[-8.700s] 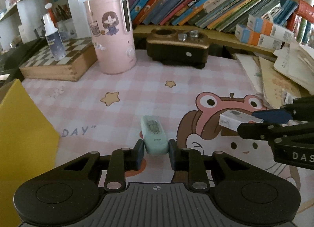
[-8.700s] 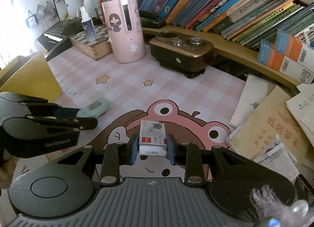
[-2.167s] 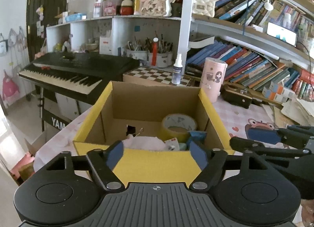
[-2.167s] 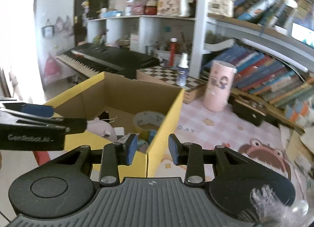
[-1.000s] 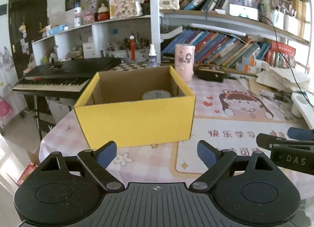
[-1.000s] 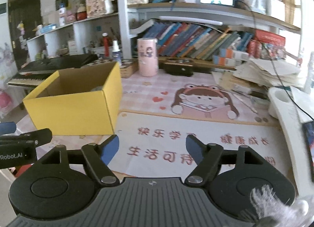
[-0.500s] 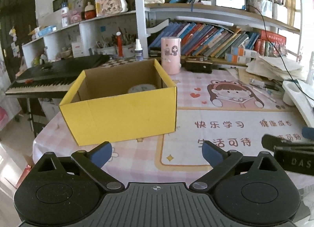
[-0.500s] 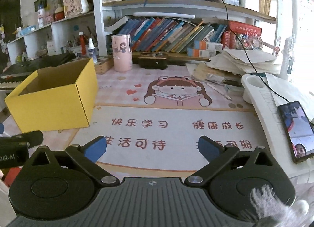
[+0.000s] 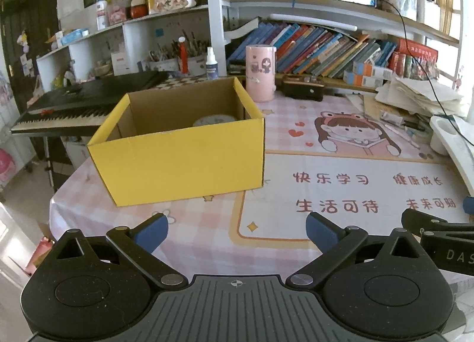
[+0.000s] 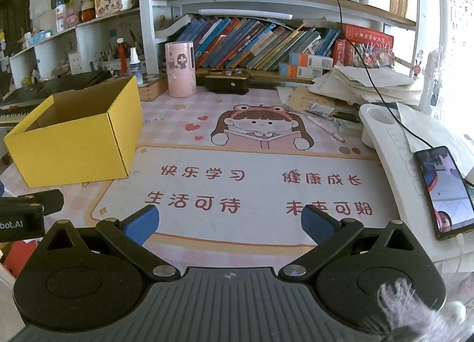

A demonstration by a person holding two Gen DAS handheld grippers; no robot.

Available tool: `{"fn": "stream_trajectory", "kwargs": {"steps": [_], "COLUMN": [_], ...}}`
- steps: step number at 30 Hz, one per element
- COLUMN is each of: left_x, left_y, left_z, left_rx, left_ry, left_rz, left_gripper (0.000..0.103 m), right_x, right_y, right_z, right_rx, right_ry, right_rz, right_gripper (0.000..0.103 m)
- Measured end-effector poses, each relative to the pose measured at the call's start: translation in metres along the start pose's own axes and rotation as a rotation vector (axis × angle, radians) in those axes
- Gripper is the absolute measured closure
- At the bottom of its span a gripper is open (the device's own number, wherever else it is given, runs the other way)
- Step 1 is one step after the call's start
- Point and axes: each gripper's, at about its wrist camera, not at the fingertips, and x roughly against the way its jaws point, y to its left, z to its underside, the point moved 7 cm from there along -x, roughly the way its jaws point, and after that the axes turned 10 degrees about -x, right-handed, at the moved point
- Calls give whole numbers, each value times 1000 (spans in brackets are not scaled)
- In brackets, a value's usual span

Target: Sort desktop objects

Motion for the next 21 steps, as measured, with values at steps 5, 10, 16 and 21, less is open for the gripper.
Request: {"fn": "stream_trajectory", "kwargs": {"steps": [5,10,16,21], "left_x": [-1,1,1,1], "left_y": [-3,-6,-9,-11], "left_z": [1,1,1,0], "left_rx": [6,2,-5,-5], "left_ry": [10,13,14,14], "left_rz": [1,1,9,7], "left_gripper": [2,1,1,1], "right_x": [0,-1,-2,-4], "right_y": [-6,-8,-8,-7], "right_z": [3,2,2,3], "right_rx": [-5,-9,-6,-5], "right_ry": [9,16,23,33], "right_rz": [3,0,-5,-8], "right_gripper": [0,0,0,0]}}
